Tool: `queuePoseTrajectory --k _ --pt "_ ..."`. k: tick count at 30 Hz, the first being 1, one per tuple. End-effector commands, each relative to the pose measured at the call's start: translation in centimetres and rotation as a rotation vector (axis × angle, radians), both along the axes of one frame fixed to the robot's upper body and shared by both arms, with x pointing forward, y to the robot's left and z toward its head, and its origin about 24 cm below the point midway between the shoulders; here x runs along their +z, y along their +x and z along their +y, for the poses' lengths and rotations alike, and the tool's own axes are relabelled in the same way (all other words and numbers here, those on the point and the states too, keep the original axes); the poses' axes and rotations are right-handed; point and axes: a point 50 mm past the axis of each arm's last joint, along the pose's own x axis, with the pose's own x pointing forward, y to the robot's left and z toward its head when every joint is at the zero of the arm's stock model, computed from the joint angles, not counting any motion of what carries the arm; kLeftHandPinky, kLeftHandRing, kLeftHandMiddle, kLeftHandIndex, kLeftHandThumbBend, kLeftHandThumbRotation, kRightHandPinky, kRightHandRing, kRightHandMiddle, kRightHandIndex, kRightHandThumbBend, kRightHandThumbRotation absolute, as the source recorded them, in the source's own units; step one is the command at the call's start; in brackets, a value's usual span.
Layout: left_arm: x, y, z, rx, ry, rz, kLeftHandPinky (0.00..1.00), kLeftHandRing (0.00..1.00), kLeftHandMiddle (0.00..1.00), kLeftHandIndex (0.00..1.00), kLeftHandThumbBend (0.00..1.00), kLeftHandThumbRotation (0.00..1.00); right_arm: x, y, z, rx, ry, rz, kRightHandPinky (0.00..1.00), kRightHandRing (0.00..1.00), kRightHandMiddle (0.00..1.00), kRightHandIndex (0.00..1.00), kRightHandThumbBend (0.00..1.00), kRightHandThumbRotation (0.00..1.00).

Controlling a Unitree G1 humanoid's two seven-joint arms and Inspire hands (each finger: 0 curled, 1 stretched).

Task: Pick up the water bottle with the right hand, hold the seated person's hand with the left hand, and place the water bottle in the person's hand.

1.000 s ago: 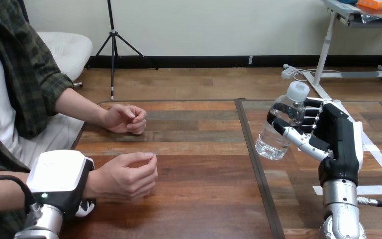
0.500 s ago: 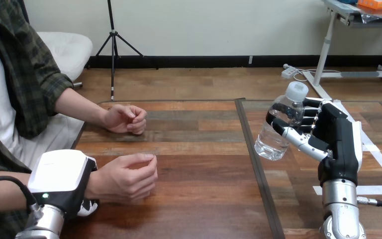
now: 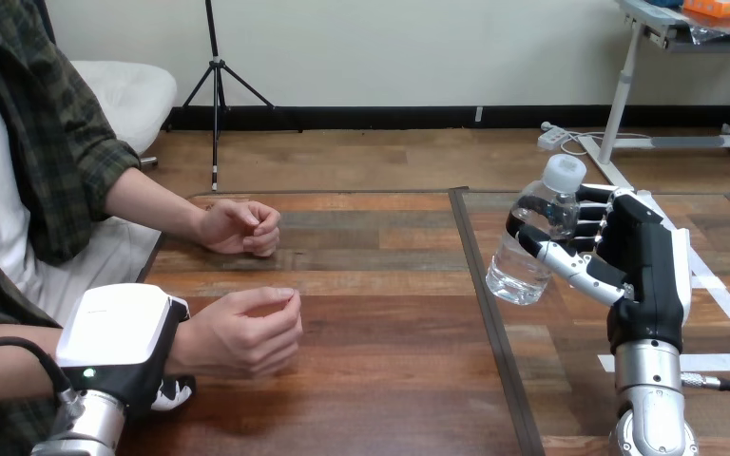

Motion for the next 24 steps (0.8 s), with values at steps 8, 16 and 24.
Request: queuePoseTrajectory --k 8,16,24 --pt "0.54 0.56 -0.47 -0.030 -0.011 -0.027 0.37 0.40 0.45 0.48 0.80 0.00 3.95 1.78 0.55 0.029 -0.038 -0.179 0.39 0.44 0.49 0.54 0.72 0.00" --pt "0.69 0.50 -0.62 -0.047 -0.019 -0.046 0.36 0.39 0.44 0.47 0.81 0.00 3.98 1.78 0.72 0.032 -0.043 -0.180 0.40 0.45 0.50 0.54 0.72 0.00" --pt "0.76 0.43 -0.73 -0.068 -0.036 -0.074 0.34 0.37 0.42 0.45 0.82 0.00 4.04 1.77 0.77 0.036 -0.064 -0.184 0.40 0.45 0.50 0.54 0.72 0.00"
